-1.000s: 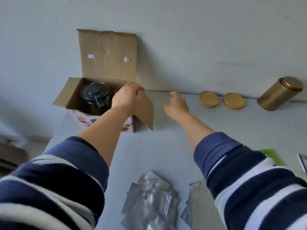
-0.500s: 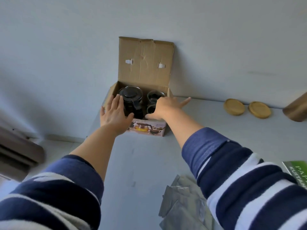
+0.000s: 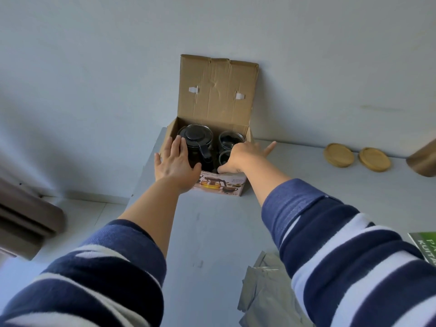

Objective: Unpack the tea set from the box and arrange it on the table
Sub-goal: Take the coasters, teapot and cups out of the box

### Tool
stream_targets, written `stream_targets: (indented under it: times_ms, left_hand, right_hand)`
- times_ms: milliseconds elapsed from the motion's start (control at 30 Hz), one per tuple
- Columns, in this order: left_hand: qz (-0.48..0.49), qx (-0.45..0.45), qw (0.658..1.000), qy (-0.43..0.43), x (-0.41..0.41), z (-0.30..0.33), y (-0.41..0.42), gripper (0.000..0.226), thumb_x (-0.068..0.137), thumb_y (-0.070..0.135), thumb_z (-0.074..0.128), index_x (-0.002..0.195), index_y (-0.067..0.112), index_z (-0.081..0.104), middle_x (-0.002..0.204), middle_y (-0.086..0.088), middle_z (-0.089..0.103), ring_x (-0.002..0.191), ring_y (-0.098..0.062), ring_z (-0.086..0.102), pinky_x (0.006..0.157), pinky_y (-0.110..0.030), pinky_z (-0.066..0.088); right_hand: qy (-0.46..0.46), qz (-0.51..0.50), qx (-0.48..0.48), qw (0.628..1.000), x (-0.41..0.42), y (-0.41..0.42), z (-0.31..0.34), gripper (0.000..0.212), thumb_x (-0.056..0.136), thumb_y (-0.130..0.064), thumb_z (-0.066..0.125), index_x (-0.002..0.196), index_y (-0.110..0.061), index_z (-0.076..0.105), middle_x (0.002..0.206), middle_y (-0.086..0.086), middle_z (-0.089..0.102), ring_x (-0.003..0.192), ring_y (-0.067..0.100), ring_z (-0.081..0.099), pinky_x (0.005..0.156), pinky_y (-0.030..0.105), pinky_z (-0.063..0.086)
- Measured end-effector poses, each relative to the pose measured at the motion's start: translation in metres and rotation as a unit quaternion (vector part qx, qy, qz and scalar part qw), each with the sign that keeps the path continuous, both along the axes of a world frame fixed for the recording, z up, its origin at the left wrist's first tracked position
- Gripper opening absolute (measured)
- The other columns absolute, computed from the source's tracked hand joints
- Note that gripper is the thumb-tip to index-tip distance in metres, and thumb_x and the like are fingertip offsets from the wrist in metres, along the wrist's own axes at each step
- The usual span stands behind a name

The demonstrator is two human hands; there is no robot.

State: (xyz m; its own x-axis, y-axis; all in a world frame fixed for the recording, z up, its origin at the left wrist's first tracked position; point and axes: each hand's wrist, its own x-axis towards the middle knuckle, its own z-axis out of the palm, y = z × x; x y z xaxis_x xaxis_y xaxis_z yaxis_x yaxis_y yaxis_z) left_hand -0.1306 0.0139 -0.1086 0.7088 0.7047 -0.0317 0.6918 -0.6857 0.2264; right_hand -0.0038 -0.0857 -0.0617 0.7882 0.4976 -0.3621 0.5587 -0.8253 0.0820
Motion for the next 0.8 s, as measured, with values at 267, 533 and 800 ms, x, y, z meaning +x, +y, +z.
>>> stream_targets:
  times_ms: [267,533,800]
  left_hand:
    - [0.001,-0.004,1.000,0.010,0.002,0.003,-0.002,0.078,0.095,0.051,0.036,0.154,0.015,-0.002,0.162,0.002,-0.007,0.148,-0.018,-0.015,0.120,-0.050,0.002]
    - [-0.001,-0.005,1.000,0.018,0.001,0.002,-0.002,0.078,0.095,0.051,0.036,0.154,0.014,-0.001,0.162,0.002,-0.007,0.148,-0.018,-0.015,0.120,-0.050,0.002]
    - [0.019,0.000,0.998,0.056,0.006,0.011,-0.007,0.075,0.095,0.043,0.037,0.154,0.012,0.002,0.162,0.002,-0.005,0.148,-0.016,-0.013,0.118,-0.054,-0.004]
  right_hand:
    - [0.009,-0.036,0.324,0.945,0.003,-0.019,0.003,0.089,0.060,-0.058,0.074,0.131,-0.016,0.040,0.127,0.004,0.033,0.114,0.027,0.051,0.098,0.046,0.045]
    - [0.097,-0.143,0.602,0.780,0.013,-0.058,0.001,0.078,0.071,-0.027,0.080,0.136,-0.015,0.038,0.129,-0.001,0.032,0.104,0.006,0.041,0.081,0.008,0.034]
    - [0.051,-0.228,0.646,0.727,0.032,-0.102,-0.022,0.072,0.058,-0.038,0.084,0.120,-0.018,0.054,0.119,-0.003,0.056,0.105,0.009,0.058,0.092,0.022,0.049]
